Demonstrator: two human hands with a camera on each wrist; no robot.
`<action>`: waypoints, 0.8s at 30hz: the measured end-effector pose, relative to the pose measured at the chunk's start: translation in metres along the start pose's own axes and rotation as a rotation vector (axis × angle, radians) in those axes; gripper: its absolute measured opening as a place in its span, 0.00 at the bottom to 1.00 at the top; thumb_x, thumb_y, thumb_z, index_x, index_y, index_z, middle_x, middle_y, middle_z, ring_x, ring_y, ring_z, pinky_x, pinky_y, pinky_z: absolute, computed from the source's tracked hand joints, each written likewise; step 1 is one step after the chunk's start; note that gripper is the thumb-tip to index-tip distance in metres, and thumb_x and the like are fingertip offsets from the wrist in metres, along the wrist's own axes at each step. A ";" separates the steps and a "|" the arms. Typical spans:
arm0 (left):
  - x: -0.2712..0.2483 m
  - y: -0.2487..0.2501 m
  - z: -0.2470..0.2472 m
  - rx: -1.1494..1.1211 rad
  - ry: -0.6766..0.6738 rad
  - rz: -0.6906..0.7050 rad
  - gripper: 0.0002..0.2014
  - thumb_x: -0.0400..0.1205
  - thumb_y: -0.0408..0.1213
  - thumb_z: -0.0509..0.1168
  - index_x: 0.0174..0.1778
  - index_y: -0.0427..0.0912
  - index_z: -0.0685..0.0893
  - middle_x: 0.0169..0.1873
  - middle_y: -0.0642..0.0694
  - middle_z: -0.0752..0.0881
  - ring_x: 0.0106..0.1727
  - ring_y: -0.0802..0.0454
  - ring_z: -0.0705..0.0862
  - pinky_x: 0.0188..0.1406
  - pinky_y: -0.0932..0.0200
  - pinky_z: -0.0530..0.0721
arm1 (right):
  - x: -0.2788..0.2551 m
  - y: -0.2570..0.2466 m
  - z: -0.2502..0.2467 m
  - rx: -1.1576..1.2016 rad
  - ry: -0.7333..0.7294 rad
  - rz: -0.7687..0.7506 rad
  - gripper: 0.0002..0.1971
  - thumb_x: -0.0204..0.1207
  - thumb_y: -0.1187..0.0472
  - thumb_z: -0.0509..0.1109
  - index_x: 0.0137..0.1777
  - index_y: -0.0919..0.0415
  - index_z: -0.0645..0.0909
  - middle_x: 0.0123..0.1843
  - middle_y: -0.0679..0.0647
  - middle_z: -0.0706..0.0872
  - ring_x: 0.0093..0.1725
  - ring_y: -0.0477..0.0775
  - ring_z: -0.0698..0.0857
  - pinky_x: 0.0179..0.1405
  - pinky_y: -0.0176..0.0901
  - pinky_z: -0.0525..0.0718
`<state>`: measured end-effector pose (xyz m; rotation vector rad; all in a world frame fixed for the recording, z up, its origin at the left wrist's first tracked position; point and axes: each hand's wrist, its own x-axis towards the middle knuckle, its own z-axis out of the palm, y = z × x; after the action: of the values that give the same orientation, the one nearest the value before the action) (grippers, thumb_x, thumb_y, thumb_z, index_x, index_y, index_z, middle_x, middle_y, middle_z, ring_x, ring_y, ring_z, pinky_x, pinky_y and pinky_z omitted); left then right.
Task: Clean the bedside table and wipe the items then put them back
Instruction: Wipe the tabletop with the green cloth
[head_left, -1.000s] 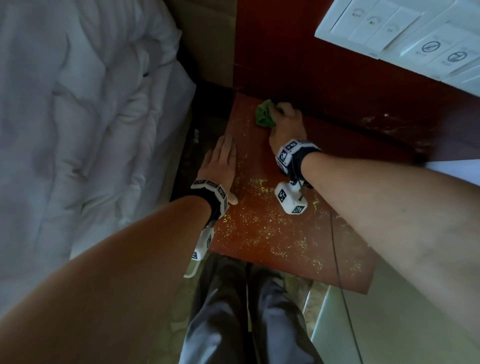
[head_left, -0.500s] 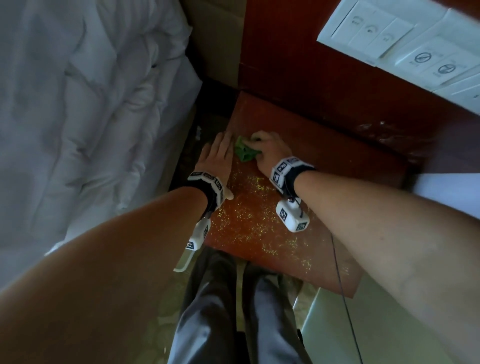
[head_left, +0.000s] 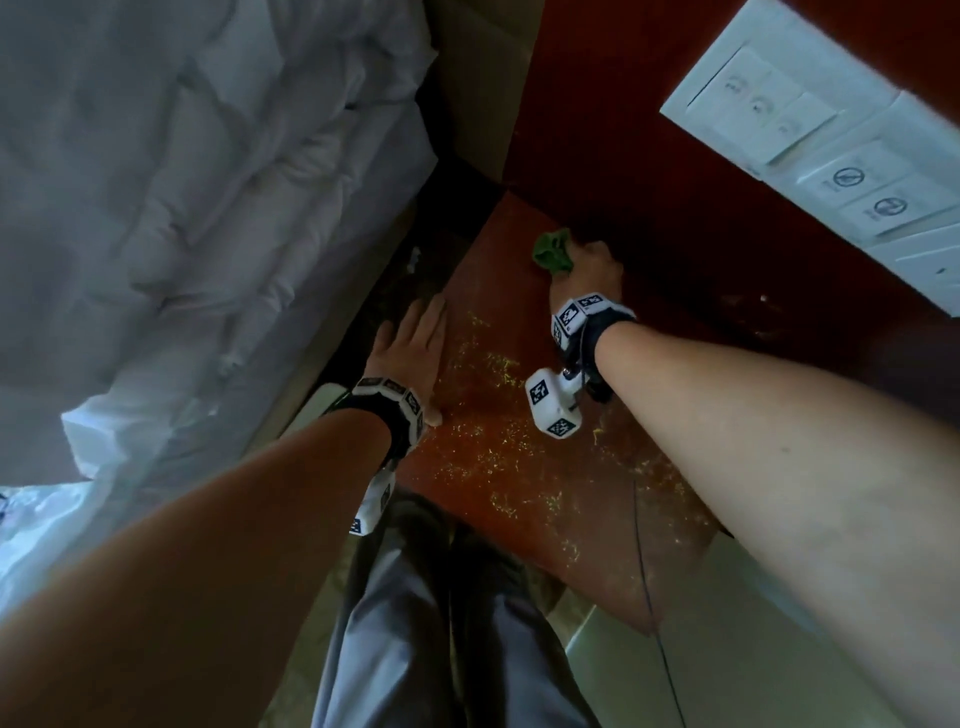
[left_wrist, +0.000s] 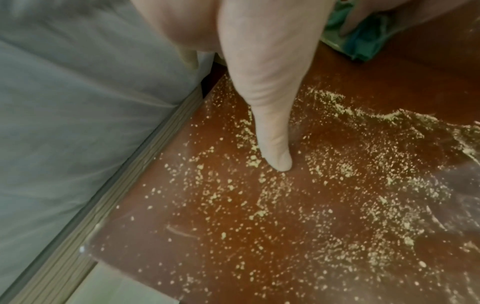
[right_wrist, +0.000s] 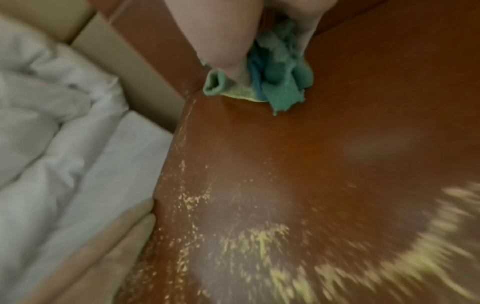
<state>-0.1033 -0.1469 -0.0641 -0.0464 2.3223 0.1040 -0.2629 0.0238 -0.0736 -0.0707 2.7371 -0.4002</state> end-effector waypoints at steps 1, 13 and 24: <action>0.000 -0.001 0.001 0.003 0.008 0.001 0.72 0.64 0.62 0.79 0.85 0.43 0.30 0.84 0.46 0.27 0.86 0.42 0.37 0.83 0.38 0.45 | 0.004 -0.003 0.002 -0.009 -0.011 -0.006 0.25 0.82 0.66 0.61 0.79 0.52 0.73 0.73 0.60 0.74 0.67 0.64 0.77 0.60 0.45 0.77; -0.003 -0.003 0.000 -0.050 0.001 0.015 0.71 0.64 0.58 0.81 0.86 0.43 0.33 0.84 0.48 0.27 0.87 0.42 0.38 0.84 0.38 0.47 | 0.023 -0.053 0.021 -0.047 -0.056 -0.185 0.31 0.75 0.70 0.59 0.80 0.59 0.68 0.77 0.58 0.66 0.71 0.66 0.68 0.68 0.50 0.75; -0.003 -0.004 0.000 -0.026 -0.010 0.008 0.71 0.65 0.60 0.80 0.85 0.44 0.31 0.83 0.48 0.27 0.87 0.42 0.38 0.84 0.38 0.48 | 0.001 -0.028 0.022 -0.013 -0.257 -0.579 0.25 0.80 0.68 0.59 0.74 0.50 0.79 0.76 0.57 0.75 0.72 0.63 0.74 0.65 0.40 0.71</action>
<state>-0.1011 -0.1509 -0.0622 -0.0499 2.3113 0.1379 -0.2556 -0.0085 -0.0857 -0.8660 2.4219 -0.4839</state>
